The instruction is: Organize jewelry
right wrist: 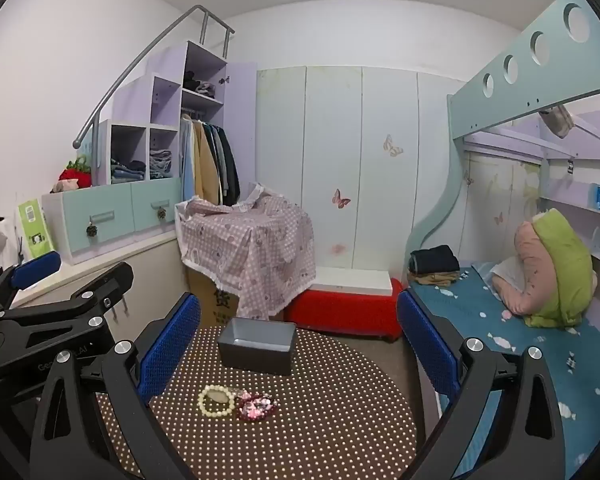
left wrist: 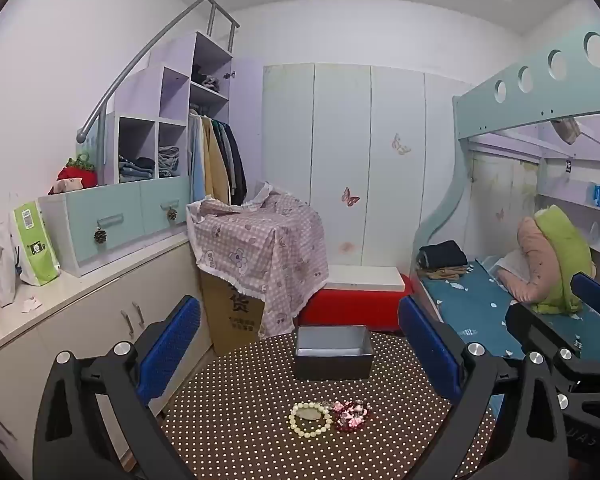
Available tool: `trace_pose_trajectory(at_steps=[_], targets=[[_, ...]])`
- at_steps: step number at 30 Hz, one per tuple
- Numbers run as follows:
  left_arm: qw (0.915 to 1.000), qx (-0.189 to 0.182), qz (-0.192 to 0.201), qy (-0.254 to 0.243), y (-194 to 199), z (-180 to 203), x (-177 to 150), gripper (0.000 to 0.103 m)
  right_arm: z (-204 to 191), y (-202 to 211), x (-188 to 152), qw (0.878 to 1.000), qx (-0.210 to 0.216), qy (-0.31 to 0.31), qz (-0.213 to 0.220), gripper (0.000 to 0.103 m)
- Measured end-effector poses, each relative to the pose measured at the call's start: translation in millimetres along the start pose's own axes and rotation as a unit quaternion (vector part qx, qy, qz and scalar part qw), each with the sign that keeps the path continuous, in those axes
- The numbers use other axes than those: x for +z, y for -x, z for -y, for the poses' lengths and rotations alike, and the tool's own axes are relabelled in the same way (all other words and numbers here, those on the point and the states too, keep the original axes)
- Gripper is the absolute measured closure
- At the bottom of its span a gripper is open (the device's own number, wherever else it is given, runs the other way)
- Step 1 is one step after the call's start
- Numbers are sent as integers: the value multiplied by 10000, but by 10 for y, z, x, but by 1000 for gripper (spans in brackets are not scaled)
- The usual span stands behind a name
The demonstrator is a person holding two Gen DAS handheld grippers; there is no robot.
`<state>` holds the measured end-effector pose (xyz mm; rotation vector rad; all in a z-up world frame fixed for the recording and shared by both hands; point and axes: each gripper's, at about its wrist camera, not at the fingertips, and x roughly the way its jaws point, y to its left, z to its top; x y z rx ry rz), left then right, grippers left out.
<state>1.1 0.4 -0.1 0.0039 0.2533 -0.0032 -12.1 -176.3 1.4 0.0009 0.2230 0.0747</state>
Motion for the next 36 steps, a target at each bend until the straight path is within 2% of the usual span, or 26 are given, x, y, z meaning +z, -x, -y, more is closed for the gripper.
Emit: trace_pose_trajectory(at_steps=[36], targets=[[10000, 6, 5, -52, -106, 1, -79, 7, 3, -40, -48, 10000, -3, -66, 1, 8]])
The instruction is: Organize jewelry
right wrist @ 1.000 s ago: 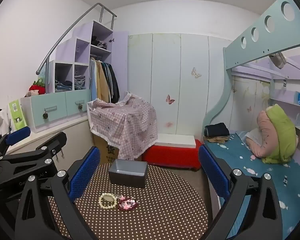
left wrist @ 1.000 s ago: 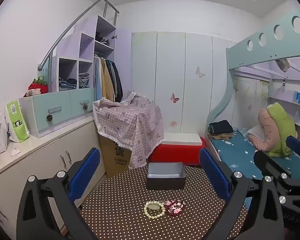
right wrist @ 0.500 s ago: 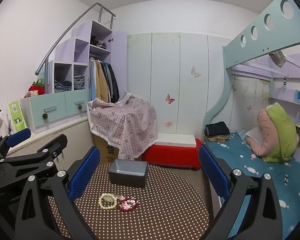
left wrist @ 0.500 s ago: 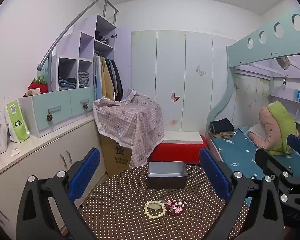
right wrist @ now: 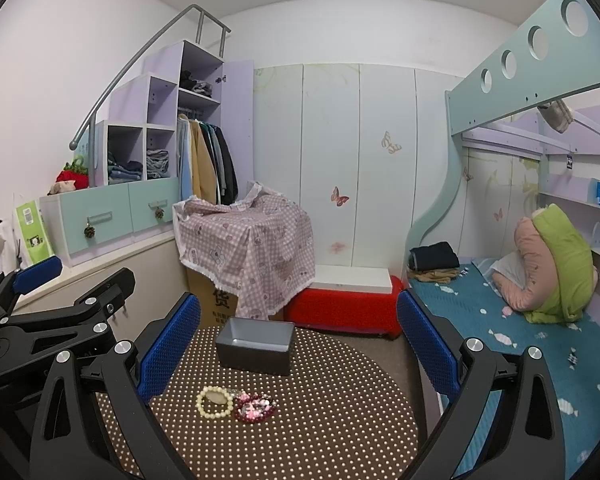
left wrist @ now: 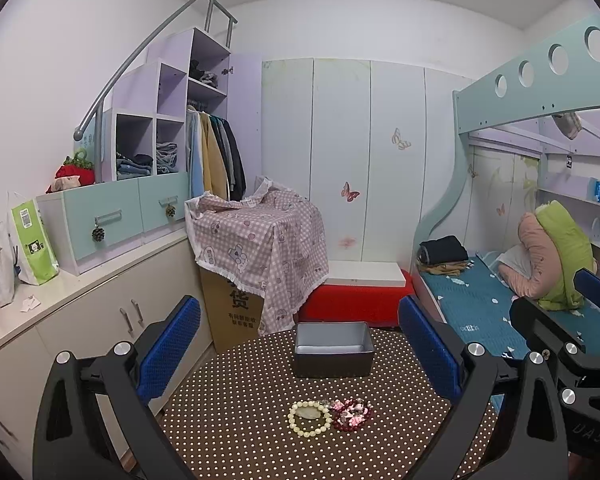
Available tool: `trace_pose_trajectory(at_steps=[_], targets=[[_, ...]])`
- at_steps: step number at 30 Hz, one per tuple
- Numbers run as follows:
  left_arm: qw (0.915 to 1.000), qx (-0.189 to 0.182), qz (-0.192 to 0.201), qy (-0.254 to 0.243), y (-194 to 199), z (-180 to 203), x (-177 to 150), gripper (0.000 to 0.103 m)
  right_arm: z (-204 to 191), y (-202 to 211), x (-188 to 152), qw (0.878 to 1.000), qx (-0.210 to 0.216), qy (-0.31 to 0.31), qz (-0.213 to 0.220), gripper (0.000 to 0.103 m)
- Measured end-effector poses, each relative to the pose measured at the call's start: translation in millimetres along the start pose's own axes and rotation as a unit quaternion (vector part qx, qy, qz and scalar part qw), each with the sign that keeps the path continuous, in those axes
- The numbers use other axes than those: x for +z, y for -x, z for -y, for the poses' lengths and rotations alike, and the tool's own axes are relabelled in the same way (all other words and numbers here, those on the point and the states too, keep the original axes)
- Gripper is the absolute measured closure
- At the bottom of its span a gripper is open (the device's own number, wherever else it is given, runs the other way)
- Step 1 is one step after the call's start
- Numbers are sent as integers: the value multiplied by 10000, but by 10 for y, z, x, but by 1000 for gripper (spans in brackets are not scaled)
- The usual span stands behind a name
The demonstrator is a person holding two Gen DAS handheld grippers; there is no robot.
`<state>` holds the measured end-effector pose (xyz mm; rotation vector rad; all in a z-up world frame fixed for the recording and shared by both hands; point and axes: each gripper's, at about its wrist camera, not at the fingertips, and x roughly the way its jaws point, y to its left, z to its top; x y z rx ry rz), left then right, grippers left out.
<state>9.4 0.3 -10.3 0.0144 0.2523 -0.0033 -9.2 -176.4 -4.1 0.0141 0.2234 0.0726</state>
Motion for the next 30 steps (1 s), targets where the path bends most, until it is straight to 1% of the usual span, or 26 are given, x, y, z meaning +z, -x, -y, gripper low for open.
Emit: trace_pose_trajectory(at_steps=[30], targets=[[10000, 18, -22, -17, -37, 87, 6, 7, 40, -56, -17, 10000, -5, -19, -37, 8]])
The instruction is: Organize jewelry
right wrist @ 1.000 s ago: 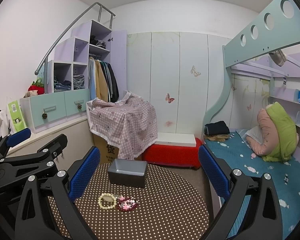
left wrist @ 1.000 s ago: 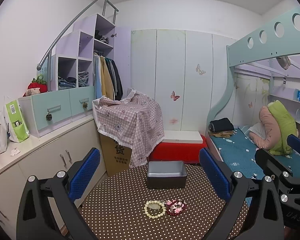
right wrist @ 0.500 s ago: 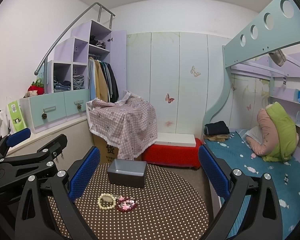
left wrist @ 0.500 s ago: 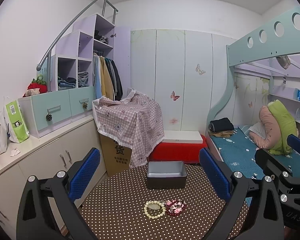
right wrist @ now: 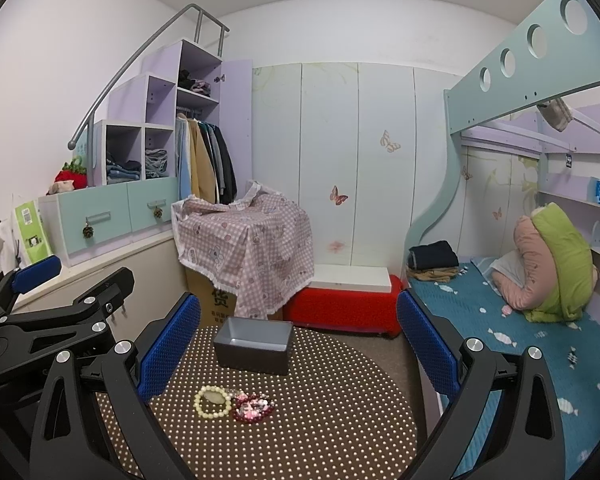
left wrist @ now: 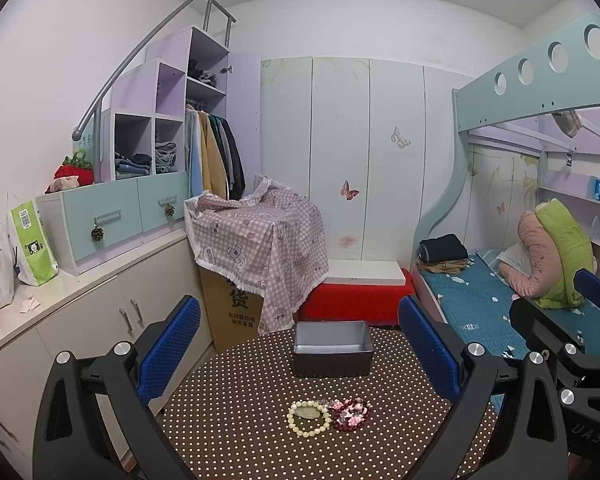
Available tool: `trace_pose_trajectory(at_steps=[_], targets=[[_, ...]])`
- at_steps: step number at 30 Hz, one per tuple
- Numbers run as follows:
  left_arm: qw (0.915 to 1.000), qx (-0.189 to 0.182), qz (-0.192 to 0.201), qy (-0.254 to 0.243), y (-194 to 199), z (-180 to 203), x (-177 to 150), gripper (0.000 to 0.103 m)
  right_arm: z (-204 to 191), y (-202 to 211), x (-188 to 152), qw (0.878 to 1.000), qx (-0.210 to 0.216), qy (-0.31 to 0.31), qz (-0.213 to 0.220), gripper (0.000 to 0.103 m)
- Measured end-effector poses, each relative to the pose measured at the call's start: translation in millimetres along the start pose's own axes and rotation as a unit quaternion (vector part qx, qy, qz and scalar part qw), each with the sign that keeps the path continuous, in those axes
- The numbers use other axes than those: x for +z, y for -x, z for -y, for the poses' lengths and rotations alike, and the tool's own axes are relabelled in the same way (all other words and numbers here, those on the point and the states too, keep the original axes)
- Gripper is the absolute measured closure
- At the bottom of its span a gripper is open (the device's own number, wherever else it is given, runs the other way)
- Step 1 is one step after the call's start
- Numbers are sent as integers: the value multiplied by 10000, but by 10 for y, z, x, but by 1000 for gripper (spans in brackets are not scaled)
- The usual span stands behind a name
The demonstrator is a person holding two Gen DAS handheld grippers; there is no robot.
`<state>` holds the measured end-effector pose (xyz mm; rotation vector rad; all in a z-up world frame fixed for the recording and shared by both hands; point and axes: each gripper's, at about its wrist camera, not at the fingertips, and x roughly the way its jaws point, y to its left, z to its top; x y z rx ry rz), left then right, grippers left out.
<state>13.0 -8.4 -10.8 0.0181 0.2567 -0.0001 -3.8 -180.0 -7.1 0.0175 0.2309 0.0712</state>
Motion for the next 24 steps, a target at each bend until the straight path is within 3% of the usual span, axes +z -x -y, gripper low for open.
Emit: trace_pose_trajectory(at_steps=[24], targets=[[10000, -14, -42, -20, -9, -8, -22, 7, 40, -32, -17, 10000, 14, -37, -50, 8]])
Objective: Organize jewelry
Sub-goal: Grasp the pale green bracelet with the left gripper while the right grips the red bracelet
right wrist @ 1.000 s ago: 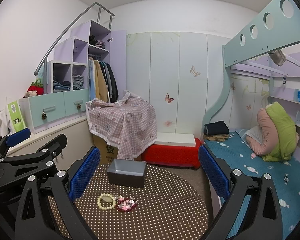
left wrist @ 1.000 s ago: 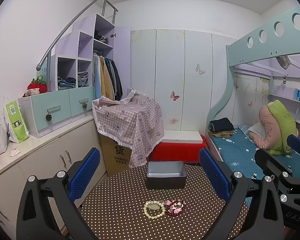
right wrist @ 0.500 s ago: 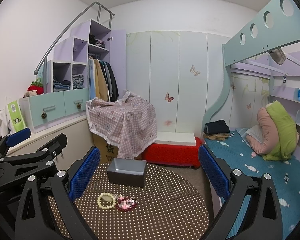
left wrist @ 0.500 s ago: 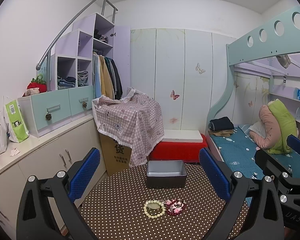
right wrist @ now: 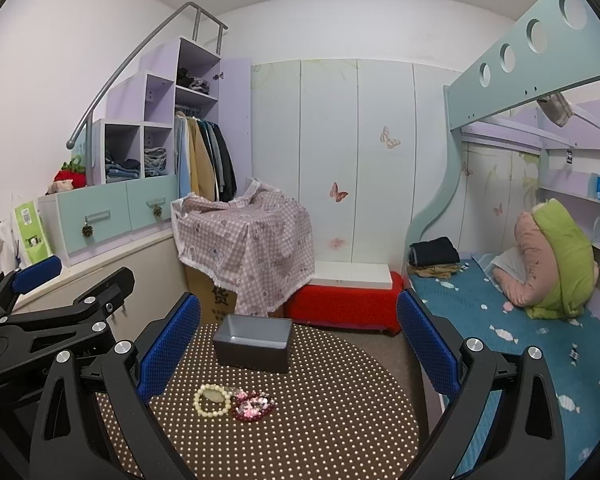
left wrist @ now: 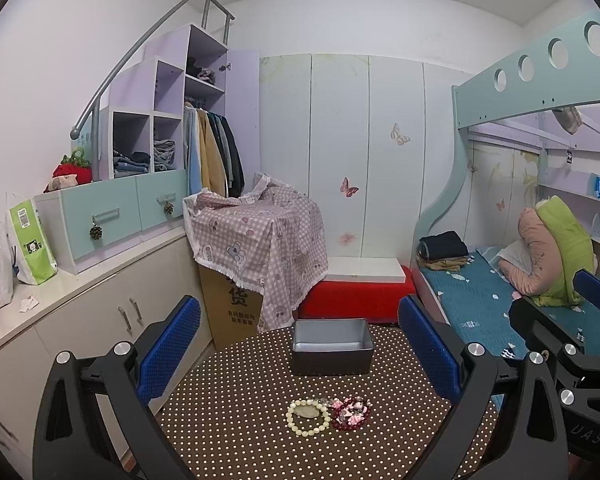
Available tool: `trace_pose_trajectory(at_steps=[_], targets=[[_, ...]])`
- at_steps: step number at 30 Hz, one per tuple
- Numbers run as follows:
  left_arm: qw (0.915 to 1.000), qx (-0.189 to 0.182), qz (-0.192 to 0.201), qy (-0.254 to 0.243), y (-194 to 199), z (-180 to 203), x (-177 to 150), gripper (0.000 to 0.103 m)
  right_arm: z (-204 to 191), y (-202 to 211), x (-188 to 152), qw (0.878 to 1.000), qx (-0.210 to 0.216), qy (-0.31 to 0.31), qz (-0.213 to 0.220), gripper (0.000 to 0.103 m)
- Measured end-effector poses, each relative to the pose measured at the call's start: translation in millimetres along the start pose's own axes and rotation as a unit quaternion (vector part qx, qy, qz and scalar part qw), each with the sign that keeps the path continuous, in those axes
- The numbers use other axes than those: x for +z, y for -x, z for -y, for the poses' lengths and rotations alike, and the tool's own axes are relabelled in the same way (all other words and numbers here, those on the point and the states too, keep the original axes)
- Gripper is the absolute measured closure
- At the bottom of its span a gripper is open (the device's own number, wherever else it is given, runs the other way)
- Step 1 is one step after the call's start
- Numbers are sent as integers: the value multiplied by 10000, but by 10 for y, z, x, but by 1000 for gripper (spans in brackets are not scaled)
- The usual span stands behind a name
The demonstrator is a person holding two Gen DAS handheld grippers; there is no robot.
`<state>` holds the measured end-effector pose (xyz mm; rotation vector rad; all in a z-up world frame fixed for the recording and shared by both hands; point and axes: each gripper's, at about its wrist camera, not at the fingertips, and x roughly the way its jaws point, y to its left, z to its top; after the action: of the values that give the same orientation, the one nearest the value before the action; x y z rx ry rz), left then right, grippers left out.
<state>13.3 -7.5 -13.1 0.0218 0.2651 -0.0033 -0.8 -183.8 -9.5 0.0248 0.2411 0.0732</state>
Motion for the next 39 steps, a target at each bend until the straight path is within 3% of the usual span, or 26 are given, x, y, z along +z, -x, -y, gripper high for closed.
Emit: trace_pose_trajectory(at_steps=[15, 20, 26, 33, 39], targets=[[9997, -111, -231, 47, -285, -88, -85, 7, -67, -307, -162, 9996, 50, 27, -274, 8], [9985, -124, -460, 256, -552, -302, -197, 7, -49, -624, -319, 9980, -13, 71, -634, 8], [9905, 11, -1256, 555, -1124, -613, -590, 7, -31, -1122, -632, 9925, -43, 189, -1206, 8], [9677, -40, -2486, 420, -1793, -609, -1270, 8, -38, -1736, -1093, 9798, -17, 261, -1983, 8], [9524, -73, -3040, 212, -2127, -527, -1621, 14, 17, -2054, -1391, 9704, 84, 255, -2400, 8]])
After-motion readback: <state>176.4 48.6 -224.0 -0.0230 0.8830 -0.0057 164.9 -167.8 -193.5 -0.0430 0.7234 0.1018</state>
